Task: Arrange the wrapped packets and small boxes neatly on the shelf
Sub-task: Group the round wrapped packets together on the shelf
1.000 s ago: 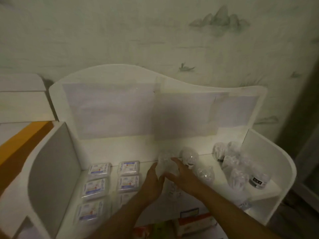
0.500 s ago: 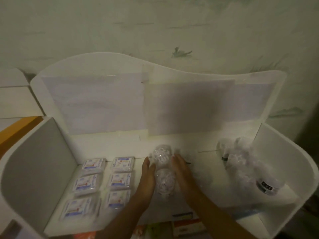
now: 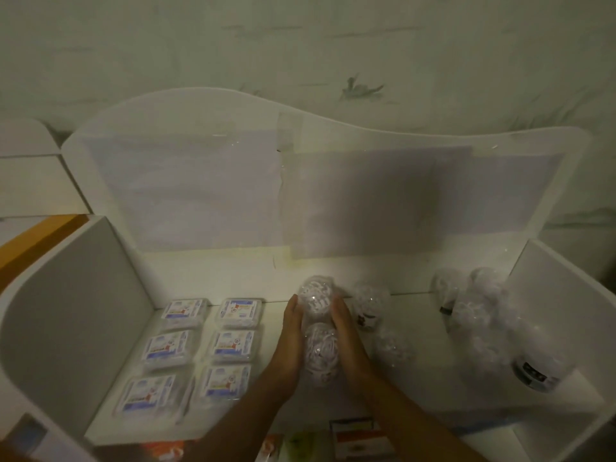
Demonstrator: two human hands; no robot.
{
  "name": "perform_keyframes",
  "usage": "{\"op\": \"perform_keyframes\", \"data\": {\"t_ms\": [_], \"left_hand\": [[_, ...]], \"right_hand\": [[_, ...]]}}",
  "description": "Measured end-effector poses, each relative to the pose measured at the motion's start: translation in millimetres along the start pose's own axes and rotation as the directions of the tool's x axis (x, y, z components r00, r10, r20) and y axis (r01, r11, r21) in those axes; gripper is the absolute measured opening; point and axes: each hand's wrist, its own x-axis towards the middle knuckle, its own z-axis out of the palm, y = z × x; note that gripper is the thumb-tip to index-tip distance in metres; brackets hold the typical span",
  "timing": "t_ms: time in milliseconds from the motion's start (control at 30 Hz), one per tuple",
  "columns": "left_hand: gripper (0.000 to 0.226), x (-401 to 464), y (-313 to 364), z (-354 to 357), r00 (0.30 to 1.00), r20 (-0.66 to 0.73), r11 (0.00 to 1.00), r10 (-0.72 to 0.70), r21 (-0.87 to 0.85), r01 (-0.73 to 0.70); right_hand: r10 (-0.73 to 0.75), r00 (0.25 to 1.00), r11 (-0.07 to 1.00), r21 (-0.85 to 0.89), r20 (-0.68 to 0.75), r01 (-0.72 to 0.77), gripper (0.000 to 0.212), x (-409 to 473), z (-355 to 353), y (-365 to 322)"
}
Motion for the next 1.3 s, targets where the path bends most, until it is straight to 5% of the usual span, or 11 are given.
{"op": "perform_keyframes", "data": {"t_ms": [67, 167, 267, 500, 700, 1300], "left_hand": [[0.066, 0.9, 2.0, 0.6, 1.0, -0.024, 1.0, -0.004, 0.009, 0.005], [0.046, 3.4, 5.0, -1.5, 1.0, -0.009, 1.0, 0.014, 0.005, -0.014], [0.05, 6.4, 5.7, -4.7, 0.999, -0.038, 1.0, 0.004, -0.003, -0.005], [0.053, 16.4, 1.7, -8.6, 1.0, -0.028, 1.0, -0.01, -0.013, 0.01], [0.04, 14.1, 5.4, -5.0, 1.0, 0.002, 0.998, 0.011, -0.061, -0.011], [0.06, 13.0, 6.2, -12.2, 1.0, 0.004, 0.999, 0.009, 0.034, -0.009]], "right_hand": [[-0.004, 1.0, 1.0, 0.023, -0.022, 0.005, 0.108, 2.5, 4.8, 7.5], [-0.01, 0.999, 0.999, 0.04, -0.038, 0.011, 0.104, 7.0, 9.9, 10.5], [-0.019, 1.0, 0.999, -0.045, -0.01, 0.018, 0.073, 5.2, 15.6, 4.3], [-0.002, 0.999, 1.0, 0.013, -0.047, 0.003, 0.093, 17.0, 17.3, 16.7], [0.038, 0.995, 0.998, 0.053, -0.088, -0.033, 0.078, 17.9, 20.6, 17.4], [0.049, 0.995, 0.994, -0.097, -0.081, -0.057, 0.09, 12.0, 16.5, 11.3]]}}
